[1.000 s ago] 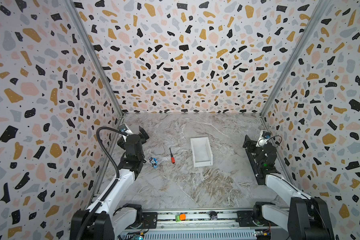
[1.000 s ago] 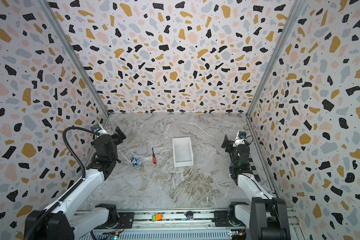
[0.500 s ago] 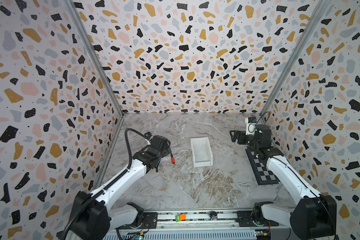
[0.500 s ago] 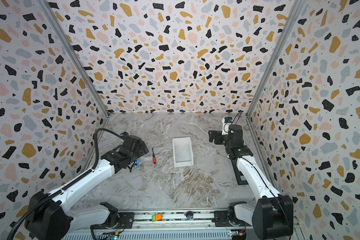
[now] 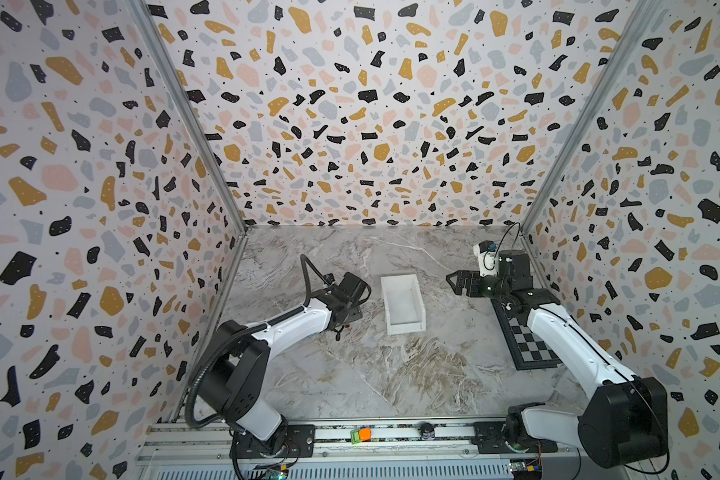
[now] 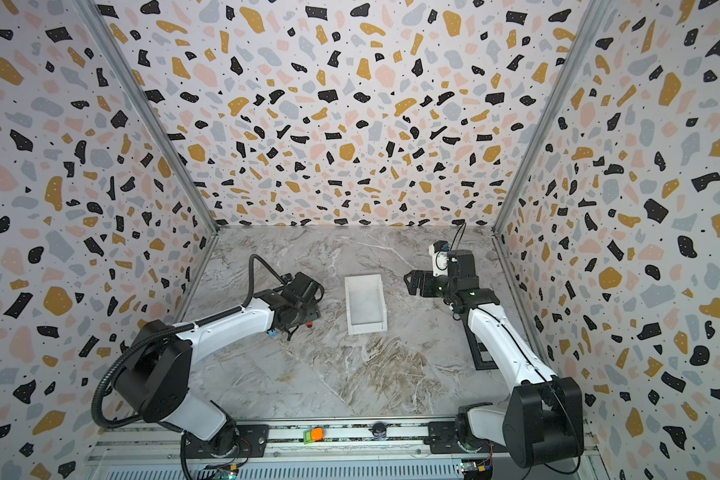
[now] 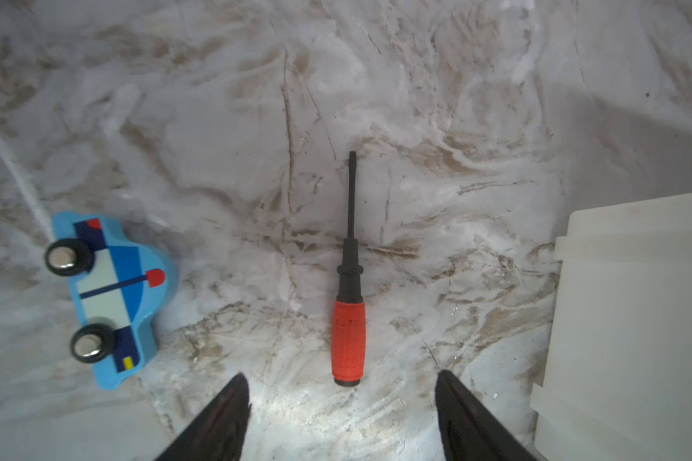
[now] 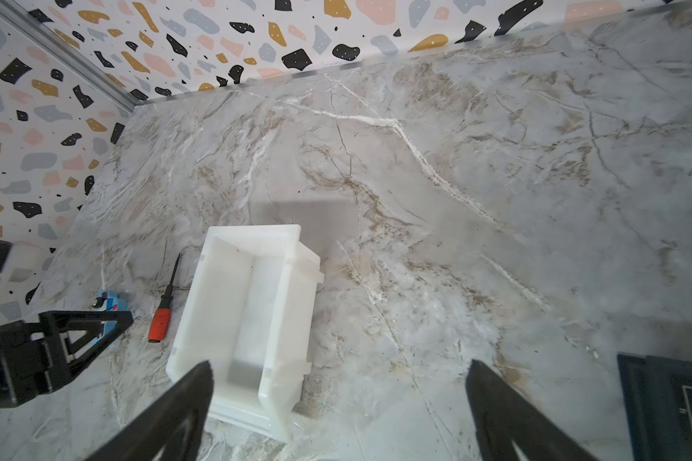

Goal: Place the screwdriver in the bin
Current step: 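Lower the left gripper and close it on the screwdriver's red handle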

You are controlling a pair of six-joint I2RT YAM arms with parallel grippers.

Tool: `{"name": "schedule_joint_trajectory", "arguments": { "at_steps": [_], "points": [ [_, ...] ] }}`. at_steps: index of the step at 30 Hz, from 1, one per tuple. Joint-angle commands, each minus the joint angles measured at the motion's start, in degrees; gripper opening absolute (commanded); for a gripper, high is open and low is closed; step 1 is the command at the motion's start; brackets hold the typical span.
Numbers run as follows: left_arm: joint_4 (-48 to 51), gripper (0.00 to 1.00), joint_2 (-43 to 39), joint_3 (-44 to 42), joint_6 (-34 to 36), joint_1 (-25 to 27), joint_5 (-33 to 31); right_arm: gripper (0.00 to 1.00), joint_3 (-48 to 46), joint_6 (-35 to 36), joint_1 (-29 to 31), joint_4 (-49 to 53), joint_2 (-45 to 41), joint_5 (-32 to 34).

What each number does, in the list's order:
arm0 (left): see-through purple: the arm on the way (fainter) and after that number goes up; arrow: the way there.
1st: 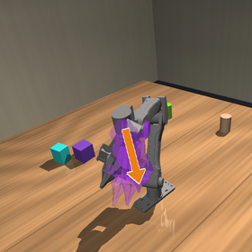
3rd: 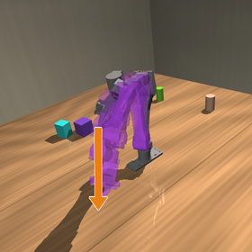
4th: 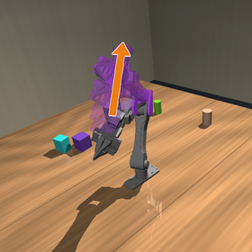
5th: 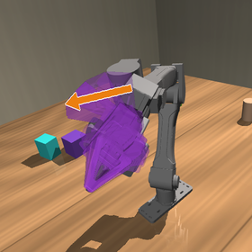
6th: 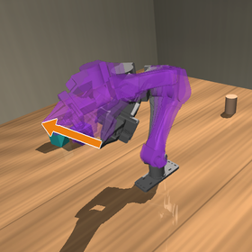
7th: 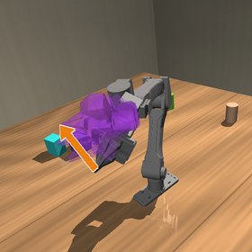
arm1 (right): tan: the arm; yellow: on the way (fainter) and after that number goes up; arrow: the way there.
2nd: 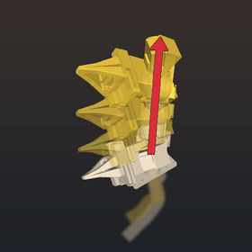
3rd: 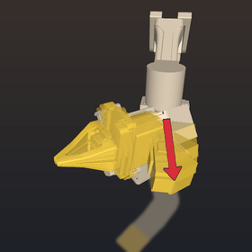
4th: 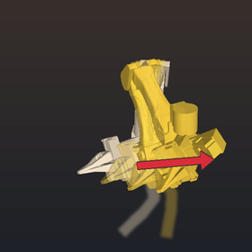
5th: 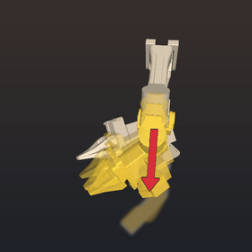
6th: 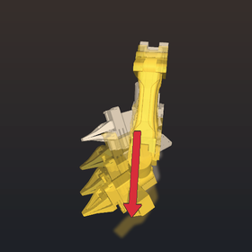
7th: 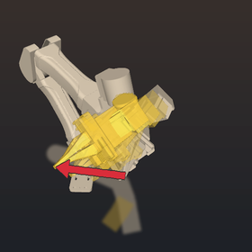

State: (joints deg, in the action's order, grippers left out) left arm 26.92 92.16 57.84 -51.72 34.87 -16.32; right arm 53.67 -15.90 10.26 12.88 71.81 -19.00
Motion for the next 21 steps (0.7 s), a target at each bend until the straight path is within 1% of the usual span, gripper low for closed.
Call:
{"name": "schedule_joint_trajectory", "arguments": {
  "at_steps": [1, 2, 4, 13, 14, 16, 19, 21],
  "points": [
    [-0.20, 0.67, 3.12, 3.70, 0.66, 1.02, 1.45, 0.99, -0.72, -0.98, 0.27, 1.21, -2.88, -1.60],
    [0.65, 0.66, 4.28, 4.62, 2.35, 1.24, 0.76, 0.99, -1.12, -1.06, 0.24, 0.97, -3.39, -1.41],
    [1.63, 0.61, 5.63, 5.50, 2.67, 1.31, -0.23, 0.99, -1.54, -1.09, 0.20, 0.95, -4.11, -1.38],
    [4.67, 0.51, 7.30, 5.13, 5.14, 0.56, -3.98, 0.99, -2.59, -0.98, 0.20, 1.97, -5.02, -1.76],
    [4.49, 0.48, 7.04, 4.46, 5.14, 0.23, -4.25, 0.99, -2.85, -0.99, 0.20, 2.16, -5.25, -1.74],
    [2.80, 0.41, 6.64, 3.02, 5.23, -0.62, -2.83, 0.99, -3.49, -0.94, 0.20, 2.38, -6.17, -1.61],
    [1.67, 0.38, 7.27, 2.61, 5.53, -0.85, -1.56, 0.99, -4.31, -0.97, 0.12, 2.42, -7.38, -1.27],
    [1.17, 0.38, 7.98, 2.91, 5.75, -0.83, -0.63, 0.99, -4.54, -0.84, 0.02, 2.63, -7.83, -1.16]
  ]
}}
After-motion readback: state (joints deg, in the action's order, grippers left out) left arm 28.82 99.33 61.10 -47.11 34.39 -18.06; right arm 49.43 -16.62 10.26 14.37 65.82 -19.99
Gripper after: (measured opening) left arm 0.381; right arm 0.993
